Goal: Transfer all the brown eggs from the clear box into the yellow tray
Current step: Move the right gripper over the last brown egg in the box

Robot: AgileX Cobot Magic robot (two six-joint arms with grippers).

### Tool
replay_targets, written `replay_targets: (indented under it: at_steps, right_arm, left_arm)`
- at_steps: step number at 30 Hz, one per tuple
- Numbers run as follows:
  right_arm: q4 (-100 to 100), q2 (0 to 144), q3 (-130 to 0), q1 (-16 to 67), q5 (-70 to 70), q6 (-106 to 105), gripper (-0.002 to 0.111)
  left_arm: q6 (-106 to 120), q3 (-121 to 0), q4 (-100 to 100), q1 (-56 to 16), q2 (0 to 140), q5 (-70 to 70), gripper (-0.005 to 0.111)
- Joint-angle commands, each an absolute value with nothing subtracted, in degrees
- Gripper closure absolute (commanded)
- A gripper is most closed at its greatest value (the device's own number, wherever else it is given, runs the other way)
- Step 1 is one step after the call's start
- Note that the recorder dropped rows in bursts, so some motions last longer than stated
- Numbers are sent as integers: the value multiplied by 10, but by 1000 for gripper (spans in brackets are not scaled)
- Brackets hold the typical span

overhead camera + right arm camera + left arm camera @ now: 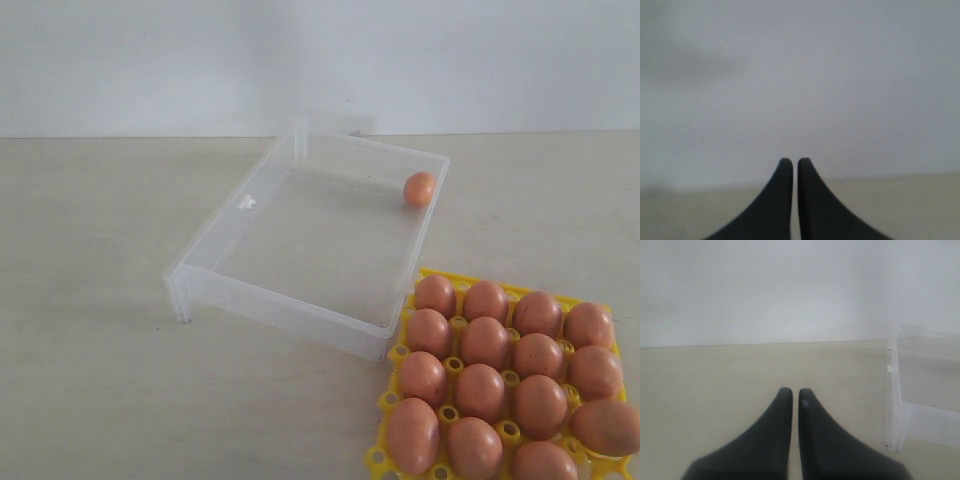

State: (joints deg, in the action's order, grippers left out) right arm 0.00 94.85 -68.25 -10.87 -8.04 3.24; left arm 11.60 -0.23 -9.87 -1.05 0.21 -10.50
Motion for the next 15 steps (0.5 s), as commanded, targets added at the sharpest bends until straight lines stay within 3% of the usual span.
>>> replay_targets:
  at_steps: [1,9,15]
  right_arm:
    - [-196,946,-710,-52,265,125,109]
    - [-185,966,-771,103,519,23,109]
    - [-134,1129,-1002,155,684,-20,108]
  left_arm:
    - [116,0,-98,-12,0,-104,103]
    - [116,0,-98,-12,0,-104,103]
    - [116,0,-98,-12,0,-104,103]
